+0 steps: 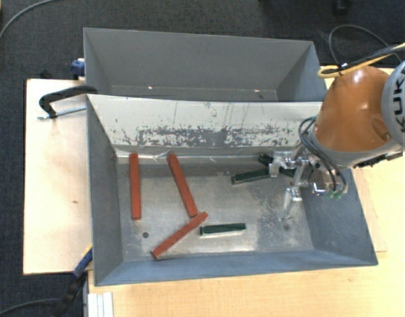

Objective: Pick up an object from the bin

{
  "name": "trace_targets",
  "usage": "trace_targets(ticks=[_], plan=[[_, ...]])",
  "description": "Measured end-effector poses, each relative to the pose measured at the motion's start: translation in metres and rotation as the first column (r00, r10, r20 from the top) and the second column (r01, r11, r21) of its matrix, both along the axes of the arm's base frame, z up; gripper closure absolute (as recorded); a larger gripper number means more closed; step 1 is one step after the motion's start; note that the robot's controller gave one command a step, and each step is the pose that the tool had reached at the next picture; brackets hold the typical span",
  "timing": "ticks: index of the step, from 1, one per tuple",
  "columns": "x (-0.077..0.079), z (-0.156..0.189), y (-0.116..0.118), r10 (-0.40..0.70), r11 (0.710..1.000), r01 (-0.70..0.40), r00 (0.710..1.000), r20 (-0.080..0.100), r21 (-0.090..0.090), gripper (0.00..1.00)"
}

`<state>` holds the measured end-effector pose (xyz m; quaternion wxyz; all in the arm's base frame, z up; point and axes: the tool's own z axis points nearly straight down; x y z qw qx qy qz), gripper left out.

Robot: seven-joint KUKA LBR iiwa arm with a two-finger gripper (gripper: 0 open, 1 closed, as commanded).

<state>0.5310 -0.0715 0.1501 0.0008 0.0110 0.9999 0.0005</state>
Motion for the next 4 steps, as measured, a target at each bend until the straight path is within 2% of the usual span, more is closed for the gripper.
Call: trace_targets(ticks=[1, 2, 3, 4], plan=[[0.055, -0.065, 0.045, 0.154, 0.988, -0.154, 0.988, 0.005, 0.000, 0.00], [0.073, -0.079, 0.039, 0.139, 0.990, -0.139, 0.990, 0.006, -0.001, 0.00], [0.073, -0.079, 0.039, 0.140, 0.990, -0.140, 0.990, 0.005, -0.001, 1.00], [0.073, -0.079, 0.039, 0.140, 0.990, -0.140, 0.990, 0.005, -0.001, 0.00]])
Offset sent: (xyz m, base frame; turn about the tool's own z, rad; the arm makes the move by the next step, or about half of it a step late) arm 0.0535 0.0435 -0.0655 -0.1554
